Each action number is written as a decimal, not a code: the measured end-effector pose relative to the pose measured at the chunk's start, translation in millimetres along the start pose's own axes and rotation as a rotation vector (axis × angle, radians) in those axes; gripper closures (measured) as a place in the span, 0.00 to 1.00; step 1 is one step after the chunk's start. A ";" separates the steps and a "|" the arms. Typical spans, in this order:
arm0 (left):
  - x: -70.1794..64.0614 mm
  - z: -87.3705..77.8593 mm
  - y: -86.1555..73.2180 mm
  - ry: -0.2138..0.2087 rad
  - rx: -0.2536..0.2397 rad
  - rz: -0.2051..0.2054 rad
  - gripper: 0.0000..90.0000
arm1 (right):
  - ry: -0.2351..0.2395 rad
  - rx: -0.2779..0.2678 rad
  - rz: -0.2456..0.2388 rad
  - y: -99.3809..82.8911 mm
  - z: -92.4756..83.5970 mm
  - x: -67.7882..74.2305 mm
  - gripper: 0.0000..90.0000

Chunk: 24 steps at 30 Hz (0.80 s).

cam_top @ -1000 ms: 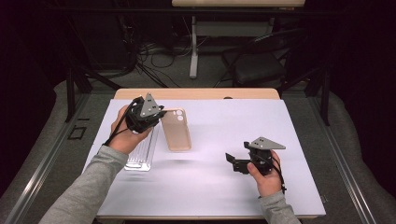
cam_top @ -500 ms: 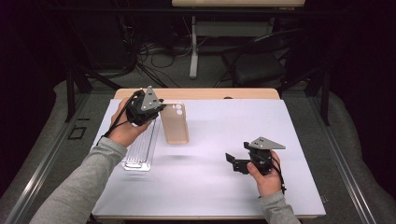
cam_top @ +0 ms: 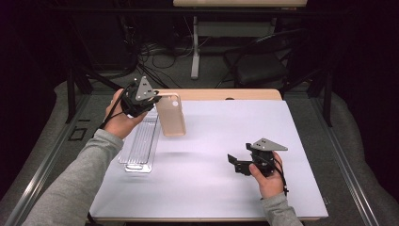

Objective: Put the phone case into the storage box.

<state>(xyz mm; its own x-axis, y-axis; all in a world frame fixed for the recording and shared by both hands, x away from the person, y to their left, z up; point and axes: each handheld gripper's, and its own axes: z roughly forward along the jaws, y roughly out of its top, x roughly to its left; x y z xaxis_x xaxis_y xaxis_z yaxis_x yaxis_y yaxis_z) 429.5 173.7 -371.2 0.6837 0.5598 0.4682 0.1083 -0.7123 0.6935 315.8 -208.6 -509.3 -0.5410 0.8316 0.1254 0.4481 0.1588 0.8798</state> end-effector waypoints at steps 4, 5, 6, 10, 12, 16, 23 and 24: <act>6.7 -3.0 -1.5 0.008 -0.008 -0.011 0.88 | 0.001 0.001 0.003 -0.1 0.0 0.2 0.14; 8.3 -4.2 -1.3 0.007 -0.008 -0.013 0.88 | 0.002 0.002 0.003 -0.2 0.1 0.2 0.14; 9.5 -5.9 -1.1 0.014 -0.012 -0.009 0.88 | 0.003 0.001 0.001 -0.1 0.2 0.1 0.15; 12.8 -11.1 -0.2 0.023 -0.015 -0.007 0.88 | 0.002 0.002 0.001 -0.3 0.7 0.0 0.15; 14.1 -13.1 0.2 0.030 -0.014 -0.005 0.88 | 0.002 0.002 0.003 -0.4 0.9 0.0 0.15; 18.0 -15.2 0.7 0.029 -0.005 -0.009 0.88 | 0.004 0.003 0.002 -0.4 0.8 0.0 0.15; 23.4 -16.9 -0.5 0.056 0.010 -0.001 0.88 | 0.006 0.009 0.010 -1.1 1.3 -0.3 0.15; 24.8 -17.0 -1.1 0.056 0.011 -0.003 0.88 | 0.006 0.007 0.010 -1.2 1.4 -0.6 0.15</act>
<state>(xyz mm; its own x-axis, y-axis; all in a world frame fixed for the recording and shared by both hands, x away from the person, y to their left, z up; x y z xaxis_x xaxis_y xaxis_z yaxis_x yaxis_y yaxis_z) 434.1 195.6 -351.1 0.6420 0.5847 0.4960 0.1186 -0.7148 0.6891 316.5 -208.5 -511.0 -0.5409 0.8298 0.1372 0.4588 0.1544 0.8750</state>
